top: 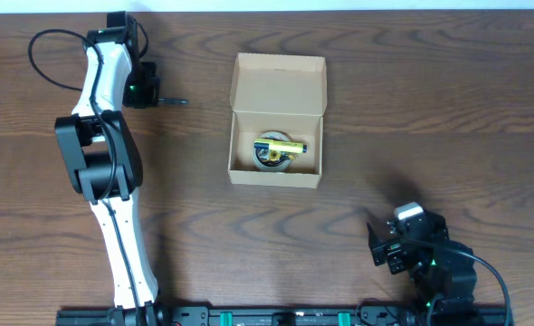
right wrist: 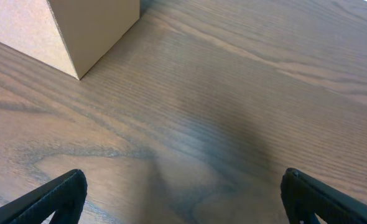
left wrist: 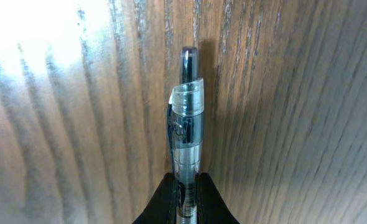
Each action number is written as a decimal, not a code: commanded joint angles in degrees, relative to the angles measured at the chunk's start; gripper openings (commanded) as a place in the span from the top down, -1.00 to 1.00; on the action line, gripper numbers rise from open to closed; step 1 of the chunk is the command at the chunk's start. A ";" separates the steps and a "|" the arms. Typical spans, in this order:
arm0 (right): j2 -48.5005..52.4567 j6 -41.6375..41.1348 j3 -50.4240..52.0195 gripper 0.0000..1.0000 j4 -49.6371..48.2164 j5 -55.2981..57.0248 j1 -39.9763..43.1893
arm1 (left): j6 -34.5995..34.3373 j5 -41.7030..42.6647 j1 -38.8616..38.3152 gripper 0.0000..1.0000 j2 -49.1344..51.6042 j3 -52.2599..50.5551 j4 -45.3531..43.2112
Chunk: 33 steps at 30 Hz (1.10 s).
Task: Pack container
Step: 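Carry the clear pen into the box and release it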
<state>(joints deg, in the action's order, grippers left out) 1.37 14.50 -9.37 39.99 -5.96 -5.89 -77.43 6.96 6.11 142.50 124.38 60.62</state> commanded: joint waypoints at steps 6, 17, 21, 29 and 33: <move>-0.35 -0.59 0.15 -0.99 0.09 -0.04 0.46 | 2.93 -6.10 -3.26 0.89 -16.76 0.31 5.60; -0.35 -0.59 0.15 -0.99 0.09 -0.04 0.46 | 5.42 -10.36 -20.17 0.88 -31.54 0.28 15.34; -0.35 -0.59 0.15 -0.99 0.09 -0.04 0.46 | 4.94 -10.40 -25.86 0.88 -31.63 0.17 15.65; -0.35 -0.59 0.15 -0.99 0.09 -0.04 0.46 | -2.38 -12.31 -34.21 0.88 -31.63 -3.69 15.61; -0.35 -0.59 0.15 -0.99 0.09 -0.04 0.44 | -4.48 -12.15 -36.63 0.88 -31.63 -7.65 13.97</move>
<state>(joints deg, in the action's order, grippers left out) 1.37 14.50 -9.37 39.99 -5.96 -5.89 -79.33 -3.49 -29.56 111.85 118.69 75.05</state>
